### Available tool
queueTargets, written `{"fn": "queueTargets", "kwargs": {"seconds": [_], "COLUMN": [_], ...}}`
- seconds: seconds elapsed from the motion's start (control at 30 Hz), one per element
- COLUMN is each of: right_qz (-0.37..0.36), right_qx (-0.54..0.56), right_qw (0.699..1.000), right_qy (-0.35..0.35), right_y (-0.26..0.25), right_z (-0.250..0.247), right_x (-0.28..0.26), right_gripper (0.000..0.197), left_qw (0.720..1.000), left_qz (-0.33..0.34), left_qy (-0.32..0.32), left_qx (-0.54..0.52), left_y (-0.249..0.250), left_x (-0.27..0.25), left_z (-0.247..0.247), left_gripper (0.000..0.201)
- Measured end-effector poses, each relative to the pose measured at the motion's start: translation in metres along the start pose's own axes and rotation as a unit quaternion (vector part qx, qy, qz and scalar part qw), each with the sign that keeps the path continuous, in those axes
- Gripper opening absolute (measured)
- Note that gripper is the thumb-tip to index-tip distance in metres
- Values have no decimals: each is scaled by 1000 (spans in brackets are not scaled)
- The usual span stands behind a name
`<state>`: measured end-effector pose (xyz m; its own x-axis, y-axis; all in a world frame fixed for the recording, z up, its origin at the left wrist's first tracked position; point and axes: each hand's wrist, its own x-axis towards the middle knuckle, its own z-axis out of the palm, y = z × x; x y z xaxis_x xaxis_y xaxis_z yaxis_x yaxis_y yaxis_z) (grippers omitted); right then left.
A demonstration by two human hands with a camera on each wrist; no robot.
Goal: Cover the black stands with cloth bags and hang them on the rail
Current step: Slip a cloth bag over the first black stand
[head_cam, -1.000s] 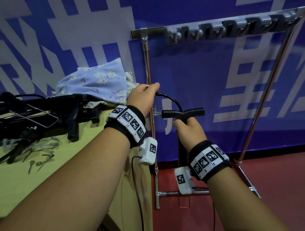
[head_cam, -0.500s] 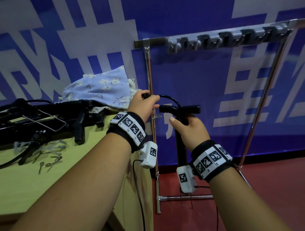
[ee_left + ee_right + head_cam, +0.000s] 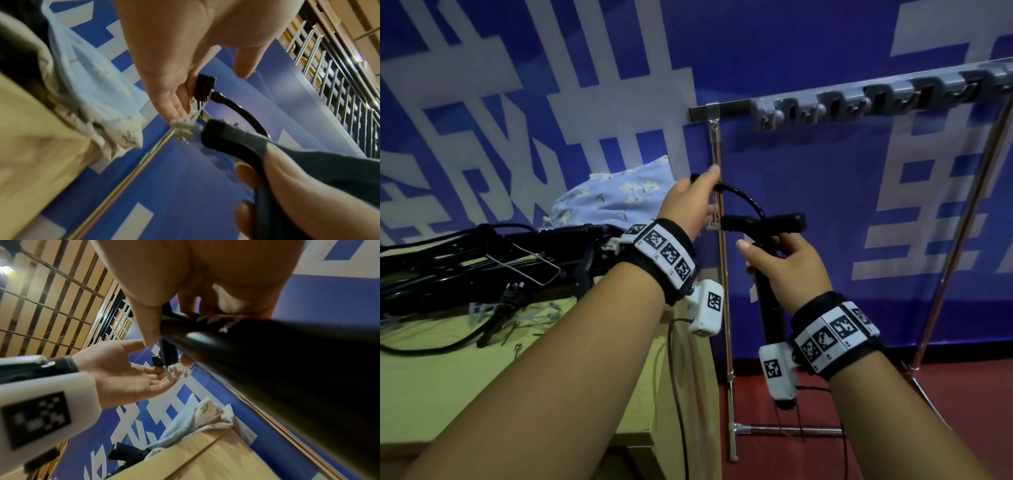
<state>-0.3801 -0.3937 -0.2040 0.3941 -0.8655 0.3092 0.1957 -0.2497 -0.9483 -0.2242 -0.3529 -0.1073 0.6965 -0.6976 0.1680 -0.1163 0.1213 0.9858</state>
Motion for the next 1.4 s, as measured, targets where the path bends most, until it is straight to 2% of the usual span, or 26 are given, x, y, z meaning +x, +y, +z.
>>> {"fn": "queueTargets", "kwargs": {"seconds": [0.17, 0.23, 0.3, 0.37, 0.47, 0.53, 0.57, 0.67, 0.73, 0.77, 0.8, 0.9, 0.97, 1.07, 1.23, 1.33, 1.4], "right_qz": [-6, 0, 0, -1, 5, 9, 10, 13, 17, 19, 21, 20, 17, 10, 20, 21, 26], "right_qx": [27, 35, 35, 32, 32, 34, 36, 51, 58, 61, 64, 63, 62, 62, 45, 36, 24], "right_qw": [1000, 999, 999, 999, 999, 999, 999, 998, 998, 998, 998, 998, 998, 998, 999, 999, 999], "right_qy": [4, 4, 9, 12, 16, 23, 24, 26, 23, 20, 18, 14, 14, 12, 12, 8, 5], "right_y": [-3, -3, -1, 0, 2, 4, 5, 7, 6, 6, 5, 7, 8, 11, 12, 7, 1], "right_z": [12, 19, 24, 27, 32, 34, 35, 40, 43, 44, 45, 45, 44, 45, 52, 52, 52], "right_x": [6, 8, 10, 12, 18, 20, 21, 22, 21, 20, 19, 19, 20, 19, 16, 12, 10], "right_gripper": [28, 29, 27, 24, 23, 23, 22, 19, 19, 19, 20, 21, 21, 22, 27, 30, 32], "left_qw": [997, 990, 976, 944, 882, 831, 804, 769, 722, 706, 703, 688, 686, 709, 804, 882, 911], "left_qz": [-2, -17, -25, -24, -13, -13, -11, -16, -31, -31, -41, -31, -13, 1, 14, 60, 104], "left_qy": [17, 23, 17, 4, -4, -26, -42, -77, -106, -117, -119, -80, -54, -46, 0, 44, 51], "left_qx": [78, 138, 217, 330, 471, 556, 594, 635, 683, 697, 700, 721, 725, 704, 594, 466, 397], "left_y": [31, 36, 35, 34, 31, 27, 24, 17, 13, 10, 6, -1, -2, 1, 20, 31, 42], "left_x": [20, 29, 36, 43, 46, 44, 44, 43, 41, 42, 46, 47, 45, 44, 43, 39, 34], "left_z": [-31, -43, -56, -66, -74, -75, -75, -73, -73, -74, -76, -80, -82, -83, -86, -89, -91], "left_gripper": [64, 54, 32, 16, 12, 10, 10, 19, 24, 26, 27, 32, 29, 28, 47, 63, 70]}}
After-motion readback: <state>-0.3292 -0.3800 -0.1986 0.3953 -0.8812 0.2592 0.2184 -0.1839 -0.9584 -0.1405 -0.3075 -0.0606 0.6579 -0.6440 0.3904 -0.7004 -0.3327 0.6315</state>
